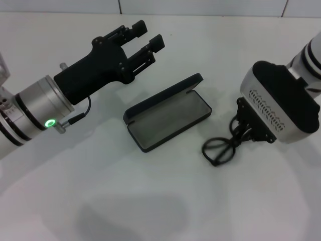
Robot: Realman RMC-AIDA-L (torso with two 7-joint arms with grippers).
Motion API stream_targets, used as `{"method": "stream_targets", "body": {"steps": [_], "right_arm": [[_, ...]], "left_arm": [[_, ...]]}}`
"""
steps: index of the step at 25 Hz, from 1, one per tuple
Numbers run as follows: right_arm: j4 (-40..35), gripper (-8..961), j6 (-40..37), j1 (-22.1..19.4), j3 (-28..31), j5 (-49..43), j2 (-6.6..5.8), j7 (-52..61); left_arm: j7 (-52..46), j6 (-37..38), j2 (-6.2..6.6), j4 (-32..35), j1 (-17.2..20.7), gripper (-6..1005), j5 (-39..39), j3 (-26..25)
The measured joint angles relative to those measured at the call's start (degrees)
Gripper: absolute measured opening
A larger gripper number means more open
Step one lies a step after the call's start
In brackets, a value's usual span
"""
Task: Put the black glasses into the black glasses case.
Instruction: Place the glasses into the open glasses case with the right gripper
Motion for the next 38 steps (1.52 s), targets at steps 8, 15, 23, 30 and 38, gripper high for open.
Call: {"method": "stream_targets", "body": {"steps": [8, 15, 23, 30, 38], "right_arm": [[-6.2, 143, 0.2, -3.5, 3.7, 1.8, -0.16, -1.6], [-10.4, 66, 8.4, -8.9, 4.3, 7.5, 0.00, -5.9], [-10.1, 68, 18.7, -11.4, -1.9, 12.0, 0.07, -7.2], [-7.8, 71, 27.9, -11.9, -7.2, 14.5, 0.10, -7.3], [-3.7, 73, 35.1, -10.1, -13.5, 18.6, 0.10, -6.8]], "left_arm": [[-0.4, 0.2, 0.06, 0.2, 0.2, 578, -0.2, -0.3], [-0.6, 0.3, 0.35, 0.3, 1.1, 579, -4.2, -0.7], [-0.2, 0.3, 0.88, 0.6, 1.4, 579, -7.1, -1.1], [0.5, -0.1, 0.48, 0.6, 1.0, 580, -7.9, -2.0], [1.0, -0.2, 0.42, 0.6, 0.5, 579, -7.9, -2.7]]}}
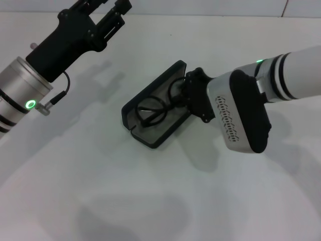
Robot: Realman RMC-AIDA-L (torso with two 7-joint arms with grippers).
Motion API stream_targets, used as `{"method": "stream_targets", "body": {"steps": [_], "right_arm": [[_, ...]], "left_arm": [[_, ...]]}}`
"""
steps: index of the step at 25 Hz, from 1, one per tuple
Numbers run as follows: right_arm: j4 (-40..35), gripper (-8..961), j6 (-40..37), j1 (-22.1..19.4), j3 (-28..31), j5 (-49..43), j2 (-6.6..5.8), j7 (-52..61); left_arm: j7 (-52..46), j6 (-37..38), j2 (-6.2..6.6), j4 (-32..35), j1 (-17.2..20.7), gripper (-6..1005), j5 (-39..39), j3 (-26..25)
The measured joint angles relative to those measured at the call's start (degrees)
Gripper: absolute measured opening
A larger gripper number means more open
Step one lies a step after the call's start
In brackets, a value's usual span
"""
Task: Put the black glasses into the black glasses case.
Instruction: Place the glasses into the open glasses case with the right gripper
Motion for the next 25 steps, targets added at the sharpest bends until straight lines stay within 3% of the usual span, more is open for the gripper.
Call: {"method": "stream_targets", "body": {"steps": [7, 16, 25], "right_arm": [[-0.7, 75, 0.5, -0.4, -2.0, -0.2, 0.00, 0.0], [-7.2, 78, 0.1, -6.6, -2.9, -4.4, -0.04, 0.1], [-6.6, 81, 3.8, -7.8, -5.4, -4.6, 0.00, 2.1]], "left_arm": [[-0.1, 0.0, 0.17, 0.0, 0.0, 579, 0.3, 0.0], [-0.6, 0.0, 0.23, 0.0, 0.5, 579, 0.5, 0.0], [-1.2, 0.0, 0.17, -0.1, 0.4, 578, 0.5, 0.2]]}}
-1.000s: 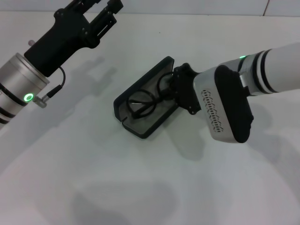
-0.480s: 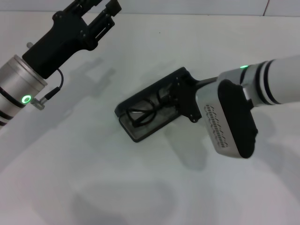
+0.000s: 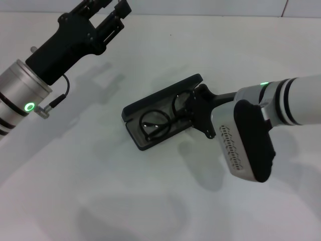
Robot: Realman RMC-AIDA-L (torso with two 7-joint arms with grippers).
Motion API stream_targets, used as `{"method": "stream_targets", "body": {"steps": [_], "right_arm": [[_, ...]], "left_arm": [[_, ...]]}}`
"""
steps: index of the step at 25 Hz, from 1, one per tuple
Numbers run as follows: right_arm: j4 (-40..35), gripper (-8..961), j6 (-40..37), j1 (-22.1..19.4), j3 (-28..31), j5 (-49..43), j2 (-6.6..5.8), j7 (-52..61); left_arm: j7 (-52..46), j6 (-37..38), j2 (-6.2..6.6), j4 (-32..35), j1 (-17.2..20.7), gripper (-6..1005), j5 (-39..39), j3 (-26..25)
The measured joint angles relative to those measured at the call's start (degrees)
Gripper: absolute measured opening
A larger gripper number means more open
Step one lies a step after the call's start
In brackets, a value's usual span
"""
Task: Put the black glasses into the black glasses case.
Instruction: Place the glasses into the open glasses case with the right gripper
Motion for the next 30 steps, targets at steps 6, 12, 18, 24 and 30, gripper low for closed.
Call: {"method": "stream_targets", "body": {"steps": [6, 12, 18, 24, 30], "right_arm": [[1.5, 83, 4.6, -0.3, -2.1, -0.1, 0.00, 1.3], [2.4, 85, 6.3, 0.3, -2.6, 0.2, 0.00, 4.1], [2.9, 87, 9.3, 0.3, -4.3, 0.6, 0.00, 5.6], [2.9, 89, 9.1, 0.3, -5.6, 0.6, 0.00, 6.2], [0.8, 195, 7.3, -1.2, -4.3, 0.4, -0.01, 7.1]], "left_arm": [[-0.3, 0.0, 0.07, 0.1, -0.2, 578, 0.1, 0.2], [-0.4, 0.0, -0.05, 0.1, -0.3, 578, 0.2, 0.2], [-0.4, 0.1, -0.08, 0.1, -0.4, 579, 0.2, 0.2], [-0.4, 0.3, -0.08, 0.1, -0.3, 579, 0.2, 0.2], [-0.4, 0.4, -0.08, 0.1, 0.1, 579, 0.2, 0.2]]}}
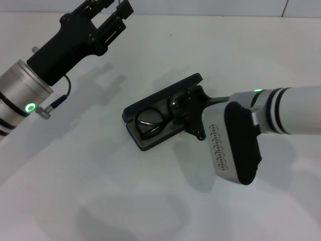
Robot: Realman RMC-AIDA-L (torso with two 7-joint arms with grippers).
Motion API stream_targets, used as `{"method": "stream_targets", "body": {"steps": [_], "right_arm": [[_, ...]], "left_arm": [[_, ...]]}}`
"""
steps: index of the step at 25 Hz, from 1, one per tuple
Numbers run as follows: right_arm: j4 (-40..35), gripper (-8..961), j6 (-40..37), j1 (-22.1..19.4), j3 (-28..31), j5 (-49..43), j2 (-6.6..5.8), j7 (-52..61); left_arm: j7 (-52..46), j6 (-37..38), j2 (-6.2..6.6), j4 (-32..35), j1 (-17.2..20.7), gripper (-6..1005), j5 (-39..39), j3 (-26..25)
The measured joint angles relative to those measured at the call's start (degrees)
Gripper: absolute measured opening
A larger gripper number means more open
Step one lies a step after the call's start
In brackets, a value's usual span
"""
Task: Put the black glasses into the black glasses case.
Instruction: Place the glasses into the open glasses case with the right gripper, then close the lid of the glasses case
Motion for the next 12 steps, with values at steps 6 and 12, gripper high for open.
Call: {"method": "stream_targets", "body": {"steps": [6, 12], "right_arm": [[-7.8, 272, -13.6, -4.9, 10.1, 6.7, -0.48, -1.0], [-2.7, 291, -39.0, -6.5, 33.6, 27.5, -0.55, -7.6]], "left_arm": [[0.0, 0.0, 0.09, 0.0, 0.4, 579, 0.0, 0.0], [0.2, -0.9, 0.22, -0.2, 0.4, 579, 0.9, -0.1]]}}
